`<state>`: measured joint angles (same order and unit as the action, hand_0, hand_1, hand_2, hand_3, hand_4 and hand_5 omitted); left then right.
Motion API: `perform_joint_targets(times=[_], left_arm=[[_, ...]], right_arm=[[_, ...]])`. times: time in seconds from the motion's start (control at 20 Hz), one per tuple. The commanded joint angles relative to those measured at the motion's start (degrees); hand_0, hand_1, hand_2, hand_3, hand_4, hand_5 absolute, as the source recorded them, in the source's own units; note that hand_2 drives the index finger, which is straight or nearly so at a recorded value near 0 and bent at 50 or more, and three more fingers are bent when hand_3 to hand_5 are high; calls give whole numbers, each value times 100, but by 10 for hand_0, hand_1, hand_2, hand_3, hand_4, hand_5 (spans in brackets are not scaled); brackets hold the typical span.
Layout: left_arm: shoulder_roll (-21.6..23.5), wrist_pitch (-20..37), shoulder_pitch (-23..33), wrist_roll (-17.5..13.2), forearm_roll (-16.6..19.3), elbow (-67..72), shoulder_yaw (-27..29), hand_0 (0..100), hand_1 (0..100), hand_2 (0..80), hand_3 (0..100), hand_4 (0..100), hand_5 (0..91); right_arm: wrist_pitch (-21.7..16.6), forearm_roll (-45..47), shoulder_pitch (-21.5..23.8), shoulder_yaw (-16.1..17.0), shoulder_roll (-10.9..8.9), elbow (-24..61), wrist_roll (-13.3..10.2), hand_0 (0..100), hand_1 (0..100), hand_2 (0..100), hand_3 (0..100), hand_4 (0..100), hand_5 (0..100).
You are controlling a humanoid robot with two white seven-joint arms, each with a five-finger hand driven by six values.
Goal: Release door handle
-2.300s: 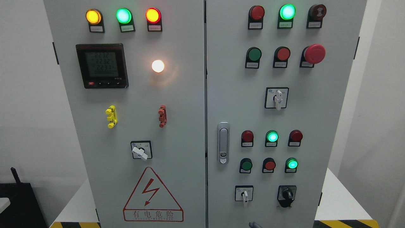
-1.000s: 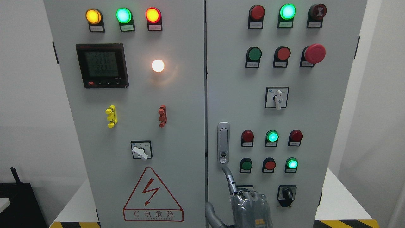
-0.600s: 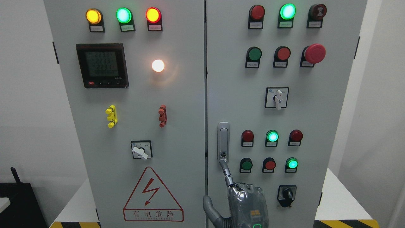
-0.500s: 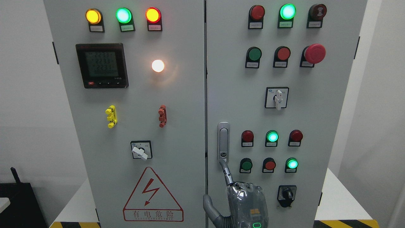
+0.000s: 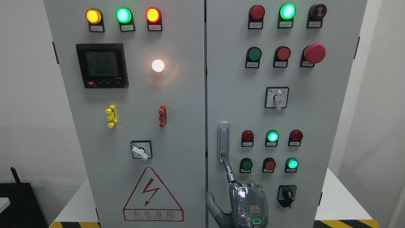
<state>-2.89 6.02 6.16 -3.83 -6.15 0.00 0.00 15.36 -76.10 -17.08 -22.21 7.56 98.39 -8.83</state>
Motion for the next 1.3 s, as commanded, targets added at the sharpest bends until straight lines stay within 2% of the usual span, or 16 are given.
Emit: perform_joint_targets(times=[0.0, 1.25], left_arm=[[-1, 5, 0, -4, 0, 114, -79, 120, 389, 0, 0, 0, 0], [-1, 5, 0, -4, 0, 114, -79, 120, 389, 0, 0, 0, 0]], right_arm=[[11, -2, -15, 15, 18, -127, 4, 385, 328, 0, 1000, 1000, 1000], [19, -2, 3, 15, 18, -303, 30, 387, 321, 0, 1000, 1000, 1000]])
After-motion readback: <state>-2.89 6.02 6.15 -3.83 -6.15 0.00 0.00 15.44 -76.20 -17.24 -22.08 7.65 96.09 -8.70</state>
